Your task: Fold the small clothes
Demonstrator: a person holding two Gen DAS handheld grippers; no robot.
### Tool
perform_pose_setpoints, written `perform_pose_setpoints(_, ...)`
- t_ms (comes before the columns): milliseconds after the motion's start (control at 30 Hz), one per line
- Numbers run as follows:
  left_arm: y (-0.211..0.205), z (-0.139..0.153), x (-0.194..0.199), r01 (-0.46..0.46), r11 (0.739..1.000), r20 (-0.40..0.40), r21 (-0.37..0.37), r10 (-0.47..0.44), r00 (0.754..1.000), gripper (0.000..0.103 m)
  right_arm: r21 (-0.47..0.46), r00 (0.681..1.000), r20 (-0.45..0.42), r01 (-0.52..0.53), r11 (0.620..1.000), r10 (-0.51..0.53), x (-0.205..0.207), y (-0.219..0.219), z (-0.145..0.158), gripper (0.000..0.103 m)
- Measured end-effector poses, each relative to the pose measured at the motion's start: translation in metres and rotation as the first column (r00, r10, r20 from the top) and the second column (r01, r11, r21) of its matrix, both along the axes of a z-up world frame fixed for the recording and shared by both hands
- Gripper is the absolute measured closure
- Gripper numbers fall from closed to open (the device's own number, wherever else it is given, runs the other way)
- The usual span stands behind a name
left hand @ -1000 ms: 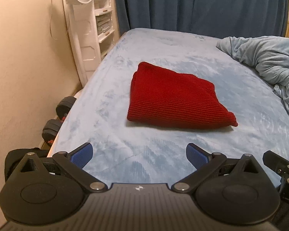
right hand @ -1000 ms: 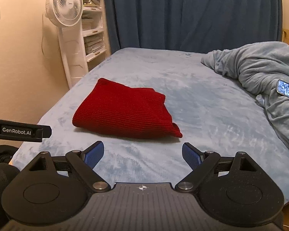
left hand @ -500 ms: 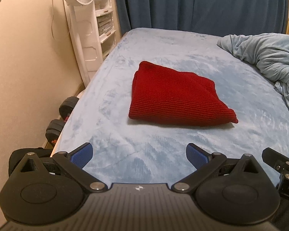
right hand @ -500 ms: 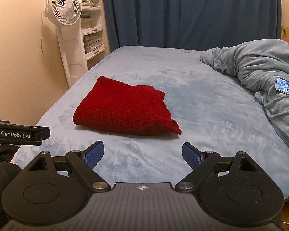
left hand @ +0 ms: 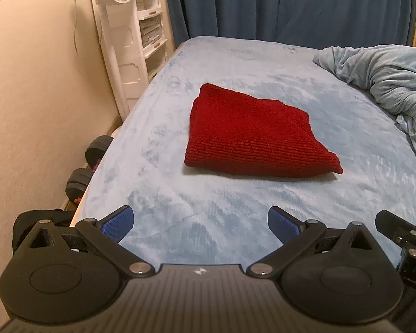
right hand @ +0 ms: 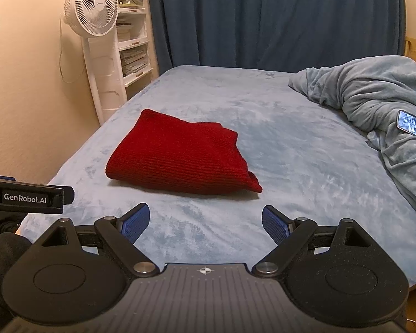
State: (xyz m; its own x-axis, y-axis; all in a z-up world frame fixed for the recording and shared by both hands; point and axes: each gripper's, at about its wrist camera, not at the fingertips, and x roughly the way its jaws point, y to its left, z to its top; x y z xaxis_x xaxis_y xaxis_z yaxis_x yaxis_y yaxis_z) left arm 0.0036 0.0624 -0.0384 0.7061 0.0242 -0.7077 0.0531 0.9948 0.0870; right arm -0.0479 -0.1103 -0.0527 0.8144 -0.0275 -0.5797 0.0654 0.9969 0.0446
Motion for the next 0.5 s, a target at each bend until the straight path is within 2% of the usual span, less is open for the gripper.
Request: perform_pose_setpoints(500,-0.0019,0.0006,-0.0022,0.004,1.000,0.008,0.008,-0.004,1.000,0.000,0.002,1.000,-0.001,-0.003,1.000,0.003,0.0003,0.0021,0.0007,0.014)
